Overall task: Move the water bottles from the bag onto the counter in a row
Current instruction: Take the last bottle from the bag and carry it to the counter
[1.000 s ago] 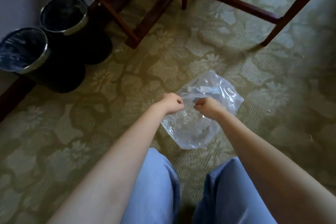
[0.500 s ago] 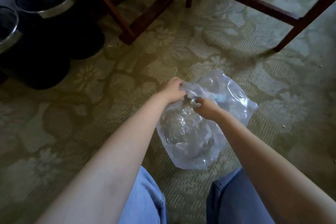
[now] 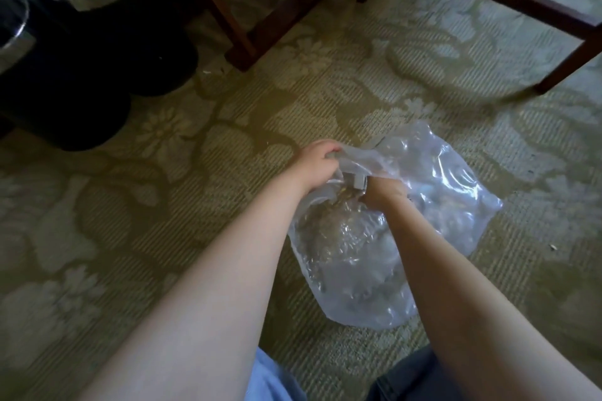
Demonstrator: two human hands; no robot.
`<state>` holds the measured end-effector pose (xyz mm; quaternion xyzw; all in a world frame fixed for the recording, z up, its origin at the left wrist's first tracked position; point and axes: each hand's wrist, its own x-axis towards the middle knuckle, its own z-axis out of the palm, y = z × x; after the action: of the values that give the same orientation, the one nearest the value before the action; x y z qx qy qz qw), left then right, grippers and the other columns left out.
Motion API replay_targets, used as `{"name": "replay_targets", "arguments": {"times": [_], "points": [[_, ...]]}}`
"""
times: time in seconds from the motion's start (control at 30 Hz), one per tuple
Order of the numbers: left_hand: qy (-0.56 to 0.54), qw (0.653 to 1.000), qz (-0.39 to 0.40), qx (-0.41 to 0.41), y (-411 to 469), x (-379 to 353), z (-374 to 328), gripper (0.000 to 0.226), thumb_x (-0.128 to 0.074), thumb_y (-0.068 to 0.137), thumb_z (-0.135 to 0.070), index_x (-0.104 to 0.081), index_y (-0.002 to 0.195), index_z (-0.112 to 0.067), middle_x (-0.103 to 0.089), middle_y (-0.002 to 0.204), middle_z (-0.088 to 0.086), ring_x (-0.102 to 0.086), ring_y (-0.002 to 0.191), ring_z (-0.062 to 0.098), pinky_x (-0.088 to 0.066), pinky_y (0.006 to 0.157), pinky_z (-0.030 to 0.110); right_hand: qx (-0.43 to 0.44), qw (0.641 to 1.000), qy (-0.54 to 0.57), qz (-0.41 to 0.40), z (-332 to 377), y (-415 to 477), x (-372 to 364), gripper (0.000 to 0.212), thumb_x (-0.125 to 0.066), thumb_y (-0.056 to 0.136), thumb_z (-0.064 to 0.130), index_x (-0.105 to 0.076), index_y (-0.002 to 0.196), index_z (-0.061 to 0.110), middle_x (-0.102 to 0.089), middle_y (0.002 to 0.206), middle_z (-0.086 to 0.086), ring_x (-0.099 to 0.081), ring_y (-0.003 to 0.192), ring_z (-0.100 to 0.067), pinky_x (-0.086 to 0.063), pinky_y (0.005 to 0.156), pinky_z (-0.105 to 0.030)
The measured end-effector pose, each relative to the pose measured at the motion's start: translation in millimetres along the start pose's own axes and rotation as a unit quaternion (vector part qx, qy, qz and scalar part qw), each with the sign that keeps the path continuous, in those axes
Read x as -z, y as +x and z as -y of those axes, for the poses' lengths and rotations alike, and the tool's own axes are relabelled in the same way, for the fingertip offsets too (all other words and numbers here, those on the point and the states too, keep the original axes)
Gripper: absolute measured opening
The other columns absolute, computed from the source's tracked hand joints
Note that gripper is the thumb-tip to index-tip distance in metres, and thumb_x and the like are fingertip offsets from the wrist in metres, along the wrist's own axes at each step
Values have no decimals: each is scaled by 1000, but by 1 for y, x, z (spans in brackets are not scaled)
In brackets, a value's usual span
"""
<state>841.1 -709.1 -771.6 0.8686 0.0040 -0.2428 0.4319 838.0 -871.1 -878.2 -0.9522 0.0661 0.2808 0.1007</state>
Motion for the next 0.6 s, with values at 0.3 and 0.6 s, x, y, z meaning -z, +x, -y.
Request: {"name": "replay_targets", "arguments": {"times": [0.3,0.6], "points": [[52,996,77,11,-3,-2,9,51,-59,82,-11,-54,132,-21,-46,142,3,-45,126,23,-36,100,29,83,985,-97,114,-10,-16,-16,62,-79,71,39,-56,128,30,-62,125,-1,-59,115,-23,-46,91,-30],[28,992,116,44,-12,15,-3,53,-47,80,9,-61,123,-18,-50,136,7,-54,109,20,-47,89,28,168,979,108,34,-19,-68,0,63,-79,70,43,-60,126,20,-63,127,-1,-57,115,-24,-42,94,-30]]}}
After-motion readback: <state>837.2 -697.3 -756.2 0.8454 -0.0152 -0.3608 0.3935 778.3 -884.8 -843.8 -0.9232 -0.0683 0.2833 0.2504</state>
